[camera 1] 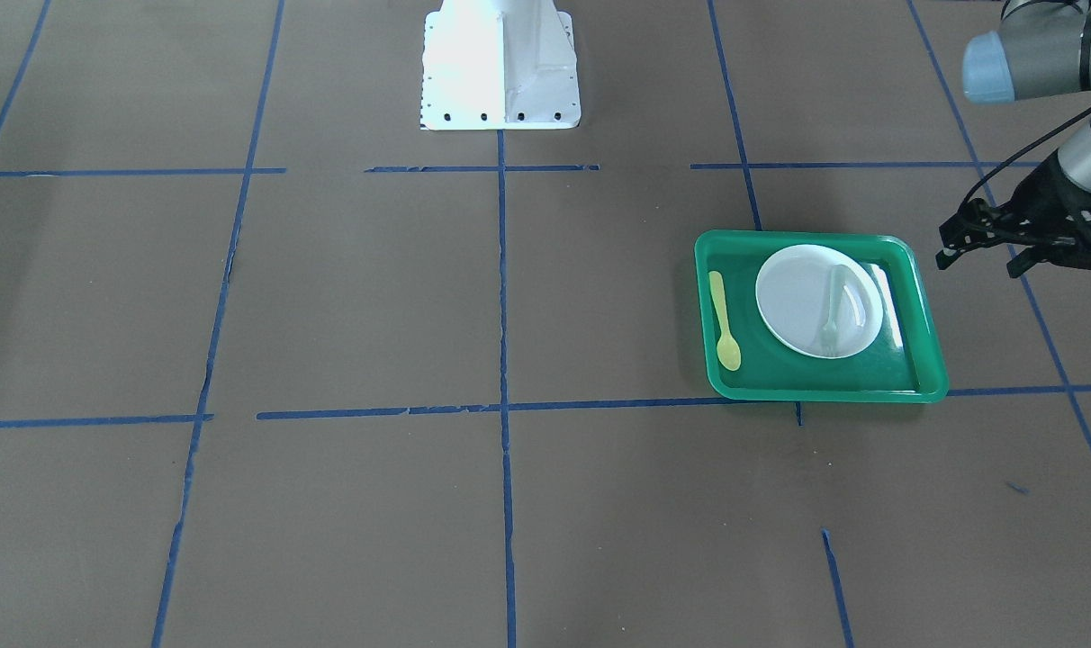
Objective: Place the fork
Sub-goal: 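Reach the left gripper down over the white fork on the plate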
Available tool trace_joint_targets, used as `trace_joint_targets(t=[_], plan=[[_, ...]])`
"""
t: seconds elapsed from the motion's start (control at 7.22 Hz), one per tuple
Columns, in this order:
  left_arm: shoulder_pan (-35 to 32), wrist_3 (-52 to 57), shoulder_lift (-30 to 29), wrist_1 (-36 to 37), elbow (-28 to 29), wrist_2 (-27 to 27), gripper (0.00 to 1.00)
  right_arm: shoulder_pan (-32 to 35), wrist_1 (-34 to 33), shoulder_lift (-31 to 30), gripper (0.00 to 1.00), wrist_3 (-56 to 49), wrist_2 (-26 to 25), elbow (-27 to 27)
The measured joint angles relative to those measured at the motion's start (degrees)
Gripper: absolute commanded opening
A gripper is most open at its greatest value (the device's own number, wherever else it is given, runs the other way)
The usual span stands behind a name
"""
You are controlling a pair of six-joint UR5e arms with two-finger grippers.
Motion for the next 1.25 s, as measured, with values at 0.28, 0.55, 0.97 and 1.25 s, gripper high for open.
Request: trace_joint_targets(t=[0.28, 0.55, 0.97, 1.25], plan=[[5.68, -8.1, -3.15, -0.84, 0.51, 2.68, 1.0, 0.0, 0.0, 0.0, 1.0, -0.03, 0.0, 0.0], [10.75, -13.54, -4.92, -3.57, 2.94, 6.8, 0.98, 0.0, 0.0, 0.0, 1.0, -0.02, 0.0, 0.0], [15.41, -18.24, -5.31, -11.35, 8.78, 8.5, 0.89, 0.0, 0.0, 0.0, 1.0, -0.04, 0.0, 0.0], [16.63, -18.44, -5.68, -12.31, 10.89, 8.58, 0.81, 0.0, 0.0, 0.0, 1.0, -0.04, 0.0, 0.0]])
